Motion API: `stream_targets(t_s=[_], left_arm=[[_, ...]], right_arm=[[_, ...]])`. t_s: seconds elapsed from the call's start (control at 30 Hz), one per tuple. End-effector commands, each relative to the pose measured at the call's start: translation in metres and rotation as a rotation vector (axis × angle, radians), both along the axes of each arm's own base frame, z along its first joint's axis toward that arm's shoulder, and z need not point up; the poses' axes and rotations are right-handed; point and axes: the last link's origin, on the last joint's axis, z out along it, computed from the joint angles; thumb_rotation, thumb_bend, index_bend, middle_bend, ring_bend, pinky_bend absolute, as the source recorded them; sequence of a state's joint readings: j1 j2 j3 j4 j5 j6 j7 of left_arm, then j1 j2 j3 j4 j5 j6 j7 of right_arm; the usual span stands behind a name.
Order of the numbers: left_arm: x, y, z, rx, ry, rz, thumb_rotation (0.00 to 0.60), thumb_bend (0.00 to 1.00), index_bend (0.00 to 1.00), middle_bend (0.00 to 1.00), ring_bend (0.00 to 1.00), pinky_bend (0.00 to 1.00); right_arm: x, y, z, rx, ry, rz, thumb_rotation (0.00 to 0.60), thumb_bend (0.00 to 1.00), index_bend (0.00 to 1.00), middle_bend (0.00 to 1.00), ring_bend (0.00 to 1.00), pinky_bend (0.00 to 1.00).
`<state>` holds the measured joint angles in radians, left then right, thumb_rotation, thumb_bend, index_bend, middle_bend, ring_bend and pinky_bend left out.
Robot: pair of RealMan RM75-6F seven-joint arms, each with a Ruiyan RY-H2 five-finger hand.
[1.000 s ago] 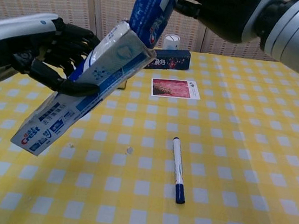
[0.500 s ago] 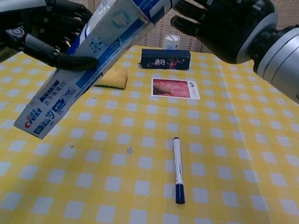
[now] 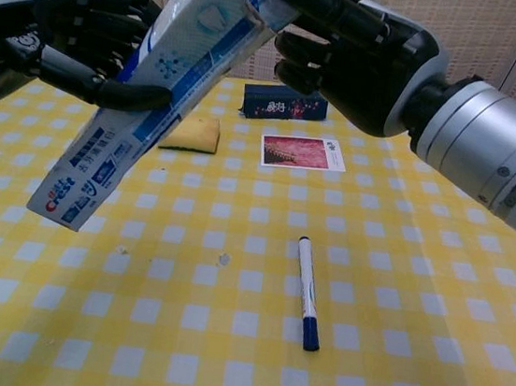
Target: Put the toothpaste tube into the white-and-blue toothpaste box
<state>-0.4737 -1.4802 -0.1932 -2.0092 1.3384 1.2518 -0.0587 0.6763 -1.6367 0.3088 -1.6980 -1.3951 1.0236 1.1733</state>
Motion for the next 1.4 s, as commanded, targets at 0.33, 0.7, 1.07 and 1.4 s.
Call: stream_targets(t_s=[0.33,0.7,1.07,1.4], left_arm=[[0.003,-0.002,0.002,0.005,-0.007,-0.007,0.600,0.36,0.59,0.65,0.53,0.57],[0.002,-0.001,0.004,0.009,-0.014,-0.001,0.600,0.36,0.59,0.65,0.53,0.57],[0.001,0.000,0.007,0.019,-0.029,-0.004,0.600,0.35,0.59,0.65,0.53,0.57],[0.000,0.002,0.015,0.056,-0.073,-0.011,0.600,0.36,0.59,0.65,0.53,0.57]], right_arm=[[0.004,0.004,-0.002,-0.031,0.039,0.031,0.600,0.43,0.63,0.46,0.70,0.75],[0.002,0.009,0.004,-0.021,-0.044,0.083,0.600,0.43,0.00,0.01,0.26,0.34],[-0.001,0.009,0.009,-0.025,-0.048,0.105,0.600,0.34,0.00,0.00,0.20,0.26],[-0.013,0.010,0.024,-0.053,-0.045,0.109,0.600,0.34,0.00,0.00,0.20,0.25]])
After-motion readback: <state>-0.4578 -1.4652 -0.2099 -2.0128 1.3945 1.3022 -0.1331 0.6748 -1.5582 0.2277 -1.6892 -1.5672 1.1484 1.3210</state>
